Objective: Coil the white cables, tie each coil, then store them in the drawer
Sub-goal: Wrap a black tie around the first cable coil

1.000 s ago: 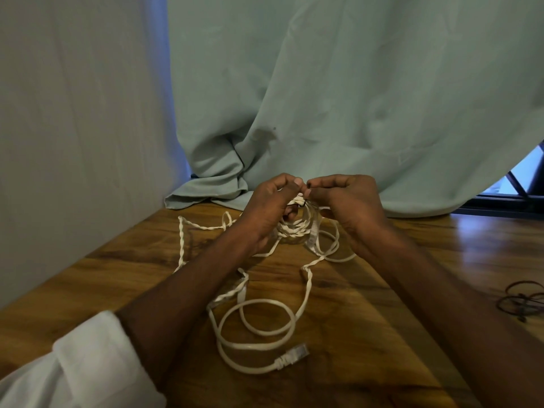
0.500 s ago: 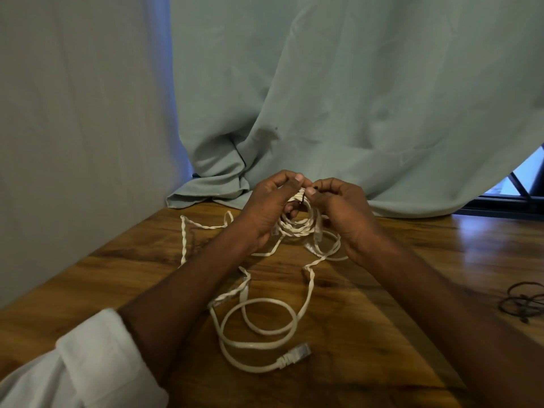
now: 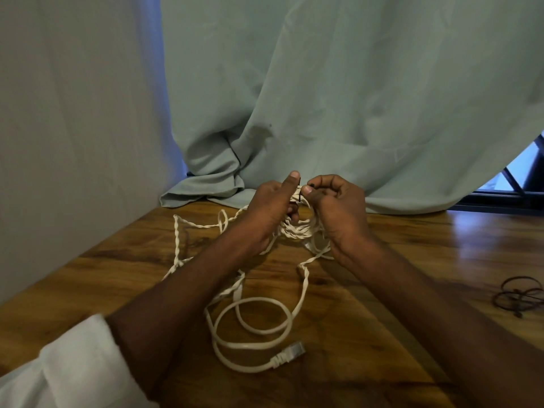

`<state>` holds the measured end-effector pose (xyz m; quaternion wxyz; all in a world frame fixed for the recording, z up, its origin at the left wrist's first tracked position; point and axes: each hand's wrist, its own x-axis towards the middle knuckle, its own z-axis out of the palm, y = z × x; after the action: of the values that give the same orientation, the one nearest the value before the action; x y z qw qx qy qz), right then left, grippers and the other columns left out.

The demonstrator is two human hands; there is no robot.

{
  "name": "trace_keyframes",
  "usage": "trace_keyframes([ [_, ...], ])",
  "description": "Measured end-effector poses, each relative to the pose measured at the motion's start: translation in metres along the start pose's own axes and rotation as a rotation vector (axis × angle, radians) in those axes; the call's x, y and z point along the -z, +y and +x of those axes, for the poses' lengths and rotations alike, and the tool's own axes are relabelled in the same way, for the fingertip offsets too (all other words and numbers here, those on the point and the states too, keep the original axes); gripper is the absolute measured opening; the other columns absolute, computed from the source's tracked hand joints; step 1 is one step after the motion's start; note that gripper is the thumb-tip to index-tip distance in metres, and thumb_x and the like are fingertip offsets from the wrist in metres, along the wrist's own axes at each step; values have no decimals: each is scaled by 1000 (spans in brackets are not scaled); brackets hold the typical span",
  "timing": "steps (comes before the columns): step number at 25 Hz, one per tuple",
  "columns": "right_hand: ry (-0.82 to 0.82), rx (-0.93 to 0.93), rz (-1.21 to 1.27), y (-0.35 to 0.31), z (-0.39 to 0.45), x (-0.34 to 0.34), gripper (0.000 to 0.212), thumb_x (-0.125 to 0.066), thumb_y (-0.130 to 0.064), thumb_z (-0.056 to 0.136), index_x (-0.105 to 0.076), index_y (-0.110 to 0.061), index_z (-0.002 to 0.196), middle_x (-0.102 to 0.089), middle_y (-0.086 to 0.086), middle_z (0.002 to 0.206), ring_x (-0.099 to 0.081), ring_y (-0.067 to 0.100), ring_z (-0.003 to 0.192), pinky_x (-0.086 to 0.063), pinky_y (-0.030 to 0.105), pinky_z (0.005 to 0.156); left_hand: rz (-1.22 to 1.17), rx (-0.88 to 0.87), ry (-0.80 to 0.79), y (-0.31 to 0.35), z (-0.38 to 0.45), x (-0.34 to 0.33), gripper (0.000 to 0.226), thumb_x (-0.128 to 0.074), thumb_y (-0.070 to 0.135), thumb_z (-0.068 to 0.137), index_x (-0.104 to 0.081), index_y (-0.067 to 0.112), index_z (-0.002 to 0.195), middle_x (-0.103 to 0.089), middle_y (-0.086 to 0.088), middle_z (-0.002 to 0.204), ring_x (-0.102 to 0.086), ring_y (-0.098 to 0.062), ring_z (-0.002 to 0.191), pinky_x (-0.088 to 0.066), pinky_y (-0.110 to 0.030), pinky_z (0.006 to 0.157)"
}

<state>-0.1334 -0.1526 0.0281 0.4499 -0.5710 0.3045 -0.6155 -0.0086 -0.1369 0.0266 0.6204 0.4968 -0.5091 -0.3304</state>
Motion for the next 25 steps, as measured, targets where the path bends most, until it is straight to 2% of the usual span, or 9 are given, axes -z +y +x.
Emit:
trace_keyframes([
  [2, 5, 8, 3, -1, -1, 0, 8, -73, 3, 90, -70, -3, 94, -76, 18, 87, -72, 21, 75, -62, 35, 71, -52, 46, -29, 2, 1, -1, 54, -53, 46, 107, -66, -6, 108, -59, -13, 68, -60, -26, 64, -51, -41, 72],
  [6, 10, 15, 28, -6, 4, 3, 16, -71, 5, 90, -68, -10, 86, -74, 3, 71, -70, 10, 64, -56, 24, 58, -186, 110, -115, 13, -1, 3, 31, -52, 28, 107, -67, 1, 111, -62, -26, 98, -63, -34, 77, -54, -34, 67],
  [8, 3, 31, -11, -5, 5, 5, 17, -72, 5, 90, -69, -11, 86, -74, 3, 73, -71, 11, 67, -56, 24, 60, -124, 76, -144, 15, 0, 7, 22, -52, 23, 108, -63, 4, 109, -61, -26, 85, -63, -29, 67, -54, -33, 65],
  [11, -17, 99, -87, -4, 6, 6, 16, -74, 4, 88, -70, -12, 87, -76, 8, 80, -73, 15, 75, -60, 28, 71, -112, 34, -104, 17, 0, 5, 11, -52, 12, 106, -58, 8, 98, -51, -10, 62, -51, -18, 53, -47, -30, 56],
  [13, -39, 116, -105, -6, 10, 8, 16, -76, 3, 87, -71, -12, 86, -77, 12, 83, -73, 17, 76, -61, 33, 78, -191, 13, -76, 14, 1, 2, 11, -56, 7, 102, -56, 10, 92, -45, -5, 60, -43, -13, 52, -39, -28, 53],
  [16, -82, 105, -129, -7, 7, 7, 12, -78, -1, 87, -72, -12, 86, -76, 8, 82, -73, 14, 77, -61, 33, 81, -192, -38, -6, 5, 2, 1, 7, -62, 6, 97, -60, 9, 92, -46, -2, 62, -41, -10, 52, -36, -26, 49],
  [20, 0, 192, -200, -3, 2, -1, 8, -81, -15, 85, -76, -20, 89, -78, -4, 90, -74, 15, 93, -60, 35, 88, -122, -120, 129, 3, 3, 5, 8, -64, 7, 95, -64, 8, 88, -50, 0, 60, -42, -11, 51, -36, -25, 49],
  [22, 21, 161, -151, -8, 5, 0, 9, -82, -13, 84, -78, -17, 91, -78, -4, 90, -74, 13, 92, -60, 32, 85, -118, -136, 169, 4, 5, 8, 15, -65, 7, 96, -63, 11, 81, -50, 0, 56, -42, -12, 51, -36, -26, 50],
  [25, 1, 30, 2, -15, 6, 6, 15, -82, -3, 83, -77, -2, 97, -76, 3, 86, -71, 4, 73, -53, 16, 64, -110, -154, 153, 3, 7, 9, 14, -66, 9, 96, -66, 11, 82, -53, -8, 65, -43, -12, 52, -37, -25, 49],
])
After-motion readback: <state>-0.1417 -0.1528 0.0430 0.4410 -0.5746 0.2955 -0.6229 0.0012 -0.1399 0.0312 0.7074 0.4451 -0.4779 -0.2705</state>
